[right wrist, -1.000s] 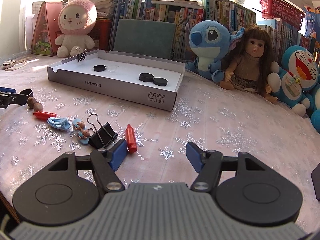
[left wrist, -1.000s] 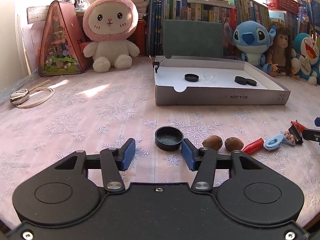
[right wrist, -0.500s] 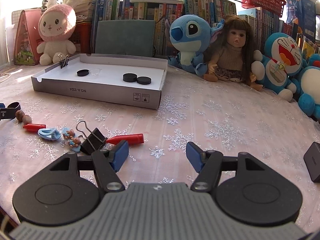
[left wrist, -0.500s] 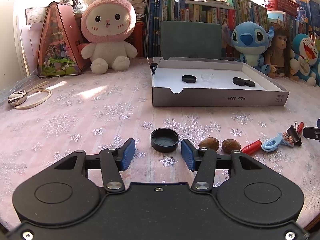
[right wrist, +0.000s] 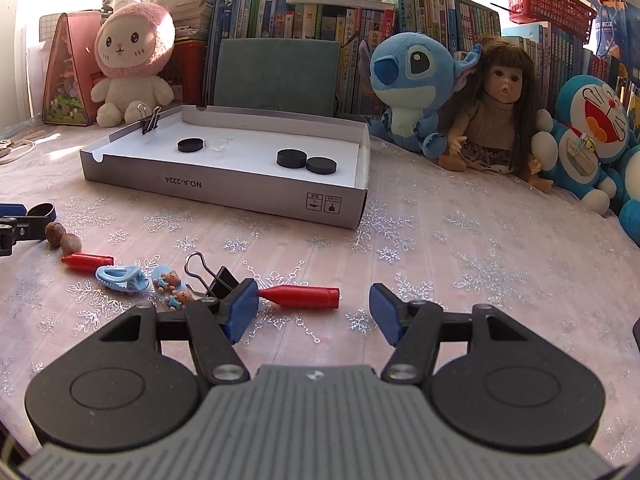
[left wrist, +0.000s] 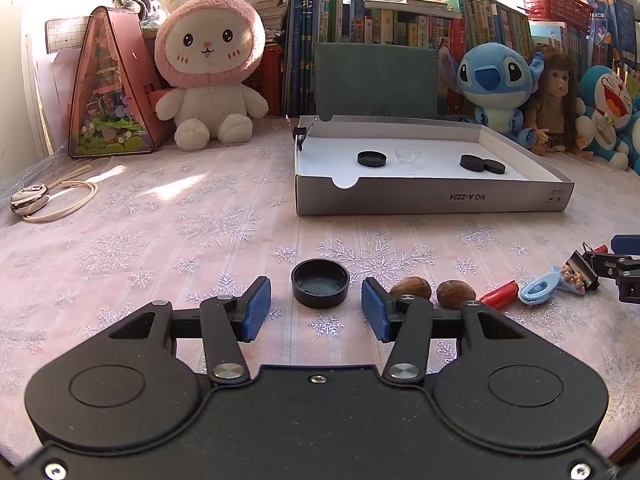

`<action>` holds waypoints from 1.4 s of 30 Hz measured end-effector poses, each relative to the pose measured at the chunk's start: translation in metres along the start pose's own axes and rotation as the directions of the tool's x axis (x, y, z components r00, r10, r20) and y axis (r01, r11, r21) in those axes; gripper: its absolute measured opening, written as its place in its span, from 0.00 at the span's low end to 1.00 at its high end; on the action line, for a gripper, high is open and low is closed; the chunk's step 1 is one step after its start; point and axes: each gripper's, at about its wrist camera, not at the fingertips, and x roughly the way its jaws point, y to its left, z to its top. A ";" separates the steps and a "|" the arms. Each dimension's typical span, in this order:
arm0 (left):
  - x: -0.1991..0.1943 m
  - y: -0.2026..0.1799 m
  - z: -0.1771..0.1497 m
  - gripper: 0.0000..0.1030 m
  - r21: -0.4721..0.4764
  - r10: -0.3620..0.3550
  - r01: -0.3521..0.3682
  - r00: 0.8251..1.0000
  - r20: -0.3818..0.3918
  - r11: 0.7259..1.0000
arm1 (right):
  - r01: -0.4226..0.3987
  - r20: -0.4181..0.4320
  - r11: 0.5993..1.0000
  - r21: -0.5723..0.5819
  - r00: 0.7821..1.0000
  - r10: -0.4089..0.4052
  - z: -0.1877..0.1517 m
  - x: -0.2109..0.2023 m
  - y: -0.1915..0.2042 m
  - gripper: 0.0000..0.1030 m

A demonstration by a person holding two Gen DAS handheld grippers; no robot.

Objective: Organize rigid objects
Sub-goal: 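Close the left gripper on the black cap while the right gripper grasps the red crayon, then carry the black cap and red crayon over the white tray with both grippers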

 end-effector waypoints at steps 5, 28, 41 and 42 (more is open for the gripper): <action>0.002 -0.003 0.000 0.46 0.014 0.004 -0.004 1.000 0.006 1.000 | -0.002 0.002 1.000 0.024 1.000 0.002 -0.001 0.000 -0.001 0.69; -0.008 -0.015 0.022 0.29 0.025 -0.022 0.021 0.999 0.043 0.999 | 0.000 0.047 0.998 0.065 0.999 -0.003 0.012 -0.008 0.003 0.48; 0.009 -0.019 0.095 0.29 0.008 -0.096 0.096 0.994 0.058 0.995 | -0.048 0.067 0.988 0.145 0.997 0.039 0.070 0.004 -0.013 0.48; 0.013 -0.019 0.100 0.29 0.008 -0.096 0.095 0.994 0.057 0.995 | -0.054 0.063 0.987 0.154 0.997 0.045 0.075 0.006 -0.015 0.48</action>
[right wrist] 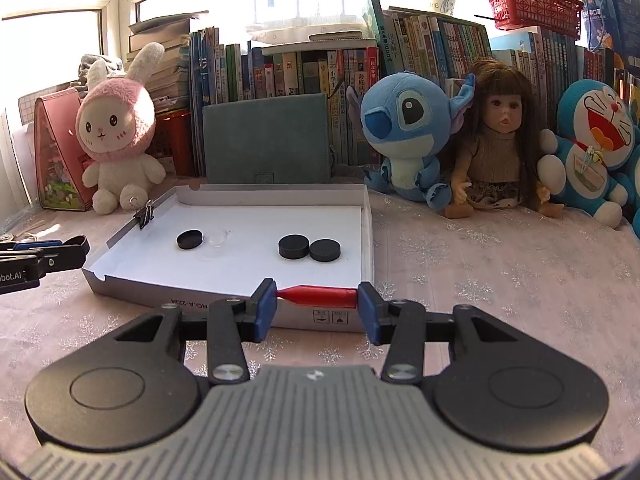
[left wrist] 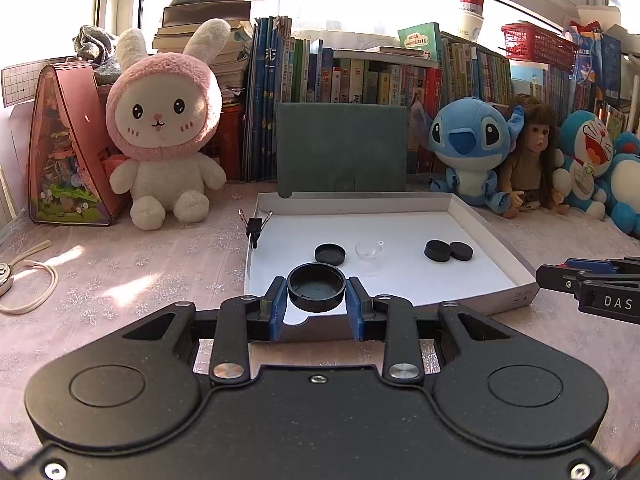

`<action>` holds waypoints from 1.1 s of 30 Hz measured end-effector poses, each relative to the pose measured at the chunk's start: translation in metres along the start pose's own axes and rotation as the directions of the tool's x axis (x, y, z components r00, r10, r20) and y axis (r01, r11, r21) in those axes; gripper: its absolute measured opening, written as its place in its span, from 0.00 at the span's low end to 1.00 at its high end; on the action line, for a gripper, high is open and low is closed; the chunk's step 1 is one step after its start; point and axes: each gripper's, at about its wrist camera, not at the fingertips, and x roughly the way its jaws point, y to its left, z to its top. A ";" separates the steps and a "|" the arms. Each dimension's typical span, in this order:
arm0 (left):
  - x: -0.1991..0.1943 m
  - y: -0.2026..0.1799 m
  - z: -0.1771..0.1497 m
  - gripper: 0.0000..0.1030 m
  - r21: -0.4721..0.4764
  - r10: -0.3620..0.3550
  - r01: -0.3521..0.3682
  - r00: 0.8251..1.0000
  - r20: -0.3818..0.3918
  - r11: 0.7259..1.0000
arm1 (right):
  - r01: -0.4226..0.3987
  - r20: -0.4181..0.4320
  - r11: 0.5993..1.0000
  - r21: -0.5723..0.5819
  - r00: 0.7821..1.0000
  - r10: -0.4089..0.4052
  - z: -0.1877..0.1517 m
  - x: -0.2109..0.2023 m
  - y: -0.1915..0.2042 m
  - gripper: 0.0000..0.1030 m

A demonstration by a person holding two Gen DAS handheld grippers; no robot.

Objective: Organize rigid objects
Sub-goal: 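Carry the black cap and red crayon over the white tray with both grippers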

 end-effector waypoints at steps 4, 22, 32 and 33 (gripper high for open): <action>0.025 0.000 0.022 0.29 -0.009 -0.004 0.004 0.999 -0.040 1.000 | -0.009 -0.035 0.999 0.035 0.999 0.010 0.023 0.018 -0.003 0.48; 0.148 0.018 0.050 0.29 -0.133 0.043 -0.083 0.959 -0.280 0.988 | 0.030 -0.255 0.984 0.175 0.967 0.016 0.056 0.112 -0.018 0.48; 0.162 0.019 0.044 0.29 -0.114 0.079 -0.118 0.951 -0.299 0.987 | 0.014 -0.310 0.992 0.129 0.951 0.027 0.050 0.130 -0.013 0.49; 0.162 0.019 0.044 0.29 -0.113 0.080 -0.118 0.951 -0.300 0.987 | 0.013 -0.311 0.993 0.116 0.950 0.024 0.050 0.132 -0.011 0.49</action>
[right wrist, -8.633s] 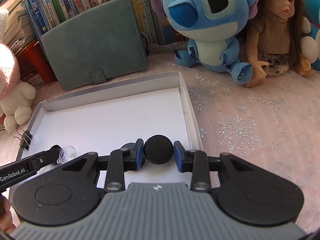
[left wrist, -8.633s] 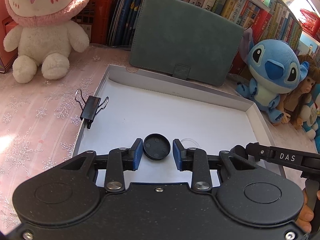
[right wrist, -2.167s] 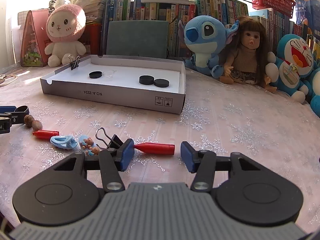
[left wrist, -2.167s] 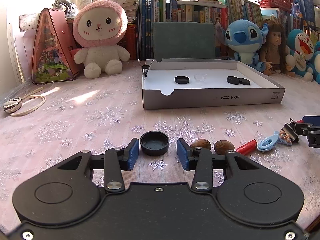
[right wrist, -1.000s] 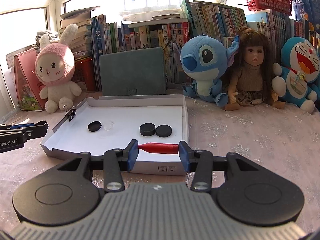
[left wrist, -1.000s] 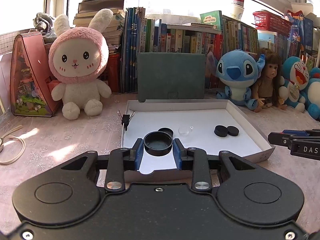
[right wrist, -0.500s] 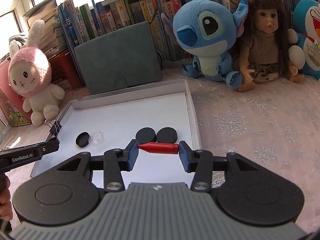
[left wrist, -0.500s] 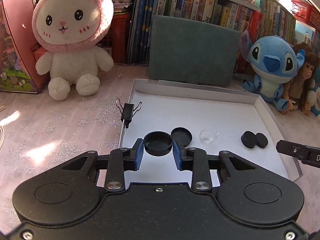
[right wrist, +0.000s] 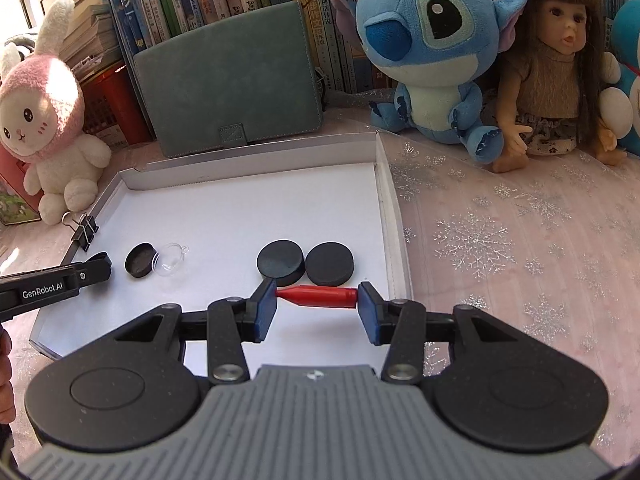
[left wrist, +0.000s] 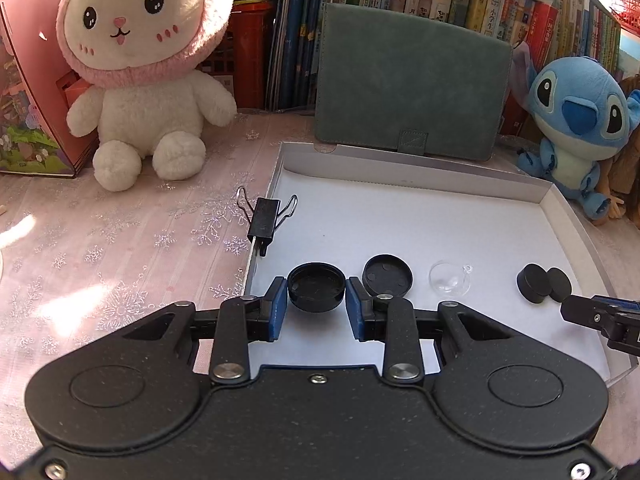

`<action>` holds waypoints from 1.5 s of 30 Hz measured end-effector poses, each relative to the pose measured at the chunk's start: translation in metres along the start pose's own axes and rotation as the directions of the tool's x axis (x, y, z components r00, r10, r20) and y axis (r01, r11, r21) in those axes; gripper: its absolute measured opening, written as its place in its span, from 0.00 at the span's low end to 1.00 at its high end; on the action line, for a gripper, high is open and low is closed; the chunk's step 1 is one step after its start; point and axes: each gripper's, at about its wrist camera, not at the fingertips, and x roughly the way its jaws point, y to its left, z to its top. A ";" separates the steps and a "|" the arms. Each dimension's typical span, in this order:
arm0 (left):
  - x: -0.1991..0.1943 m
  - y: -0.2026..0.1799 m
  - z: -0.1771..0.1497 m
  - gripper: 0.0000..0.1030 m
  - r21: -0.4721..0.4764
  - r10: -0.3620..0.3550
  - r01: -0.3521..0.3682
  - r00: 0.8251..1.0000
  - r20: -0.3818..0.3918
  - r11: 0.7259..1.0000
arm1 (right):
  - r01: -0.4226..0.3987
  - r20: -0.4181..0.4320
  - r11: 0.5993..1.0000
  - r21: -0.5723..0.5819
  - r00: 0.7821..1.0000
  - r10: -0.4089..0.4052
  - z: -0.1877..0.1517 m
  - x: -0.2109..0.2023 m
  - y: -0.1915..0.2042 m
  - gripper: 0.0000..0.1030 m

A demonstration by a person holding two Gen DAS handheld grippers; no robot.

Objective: Organize rigid objects
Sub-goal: 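Carry the black cap and red crayon over the white tray with both grippers, then open both grippers to release the cap and crayon into the tray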

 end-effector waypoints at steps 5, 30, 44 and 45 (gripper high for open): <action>0.004 0.001 -0.001 0.29 -0.009 0.004 -0.004 1.000 -0.010 1.000 | 0.000 -0.027 0.999 -0.052 1.000 -0.002 0.001 0.009 0.009 0.49; 0.009 -0.002 -0.005 0.32 0.030 0.003 -0.003 1.000 0.026 1.000 | 0.062 -0.004 0.994 -0.089 0.998 -0.063 0.010 0.026 0.007 0.60; -0.021 -0.003 -0.016 0.73 0.022 -0.074 0.072 0.996 0.057 0.997 | 0.031 0.064 0.992 -0.124 0.998 -0.023 -0.002 0.003 0.011 0.84; -0.025 -0.003 -0.017 0.73 0.027 -0.078 0.077 0.995 0.063 0.997 | 0.030 0.070 0.991 -0.132 0.997 -0.021 -0.004 0.000 0.012 0.85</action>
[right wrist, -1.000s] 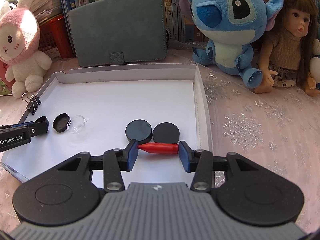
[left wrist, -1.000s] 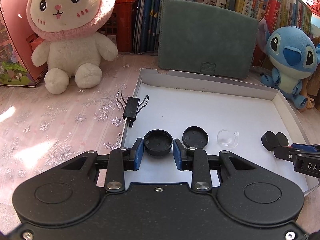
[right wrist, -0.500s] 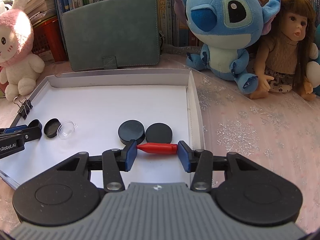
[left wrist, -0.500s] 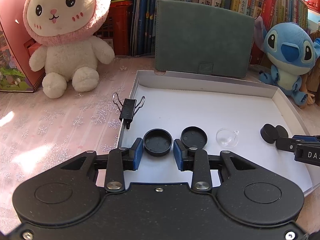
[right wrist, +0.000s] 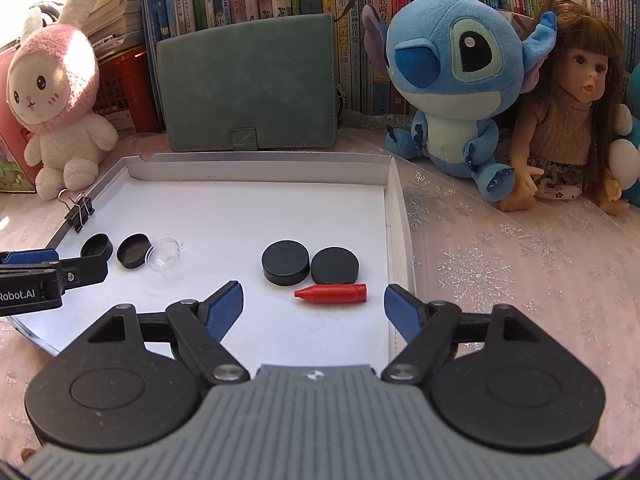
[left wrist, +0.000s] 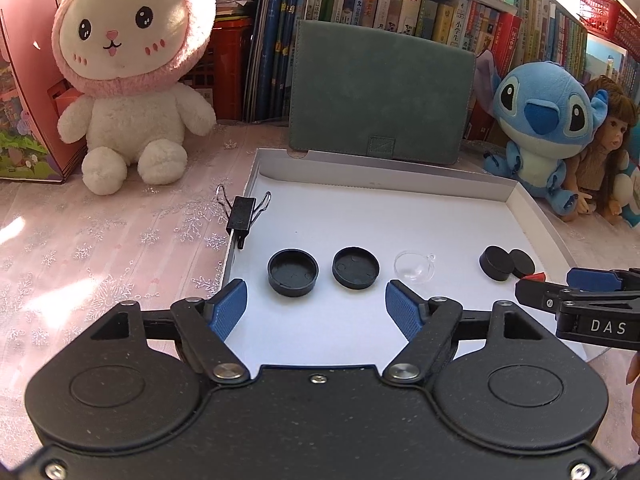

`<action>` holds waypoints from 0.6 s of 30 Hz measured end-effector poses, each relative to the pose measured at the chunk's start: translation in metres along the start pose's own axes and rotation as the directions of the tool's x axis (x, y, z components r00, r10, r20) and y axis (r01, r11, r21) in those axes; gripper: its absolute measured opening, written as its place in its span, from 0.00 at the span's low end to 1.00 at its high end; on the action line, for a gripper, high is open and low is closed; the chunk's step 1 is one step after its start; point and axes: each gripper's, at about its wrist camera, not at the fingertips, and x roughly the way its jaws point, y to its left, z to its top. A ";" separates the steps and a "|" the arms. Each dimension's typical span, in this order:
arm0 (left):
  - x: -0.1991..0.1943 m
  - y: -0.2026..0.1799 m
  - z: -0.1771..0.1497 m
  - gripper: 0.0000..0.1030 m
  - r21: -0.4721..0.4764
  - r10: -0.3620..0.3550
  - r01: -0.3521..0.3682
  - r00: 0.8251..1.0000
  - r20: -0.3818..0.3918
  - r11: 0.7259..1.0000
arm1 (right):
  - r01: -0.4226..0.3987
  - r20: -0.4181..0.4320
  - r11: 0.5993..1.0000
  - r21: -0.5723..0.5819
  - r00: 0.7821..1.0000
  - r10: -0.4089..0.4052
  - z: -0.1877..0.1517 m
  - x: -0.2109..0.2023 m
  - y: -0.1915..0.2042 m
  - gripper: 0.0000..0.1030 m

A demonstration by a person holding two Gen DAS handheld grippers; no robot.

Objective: Organize rigid objects
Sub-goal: 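Open both grippers to release the cap and crayon into the tray, then withdraw both grippers from the tray toward the nuts and binder clip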

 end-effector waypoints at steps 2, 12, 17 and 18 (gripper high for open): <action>-0.010 -0.002 -0.002 0.74 0.022 -0.012 0.011 1.000 0.019 1.000 | -0.011 0.016 1.000 -0.014 1.000 0.011 -0.002 -0.007 0.002 0.85; -0.057 -0.011 -0.029 0.82 0.124 -0.062 0.050 0.994 0.091 0.991 | -0.066 0.092 0.996 -0.061 0.993 0.071 -0.024 -0.047 0.007 0.93; -0.074 -0.013 -0.049 0.83 0.145 -0.086 0.070 0.991 0.102 0.987 | -0.085 0.116 0.993 -0.079 0.989 0.094 -0.040 -0.064 0.010 0.95; -0.077 -0.013 -0.053 0.83 0.142 -0.090 0.075 0.991 0.103 0.987 | -0.088 0.121 0.993 -0.084 0.988 0.098 -0.043 -0.067 0.010 0.95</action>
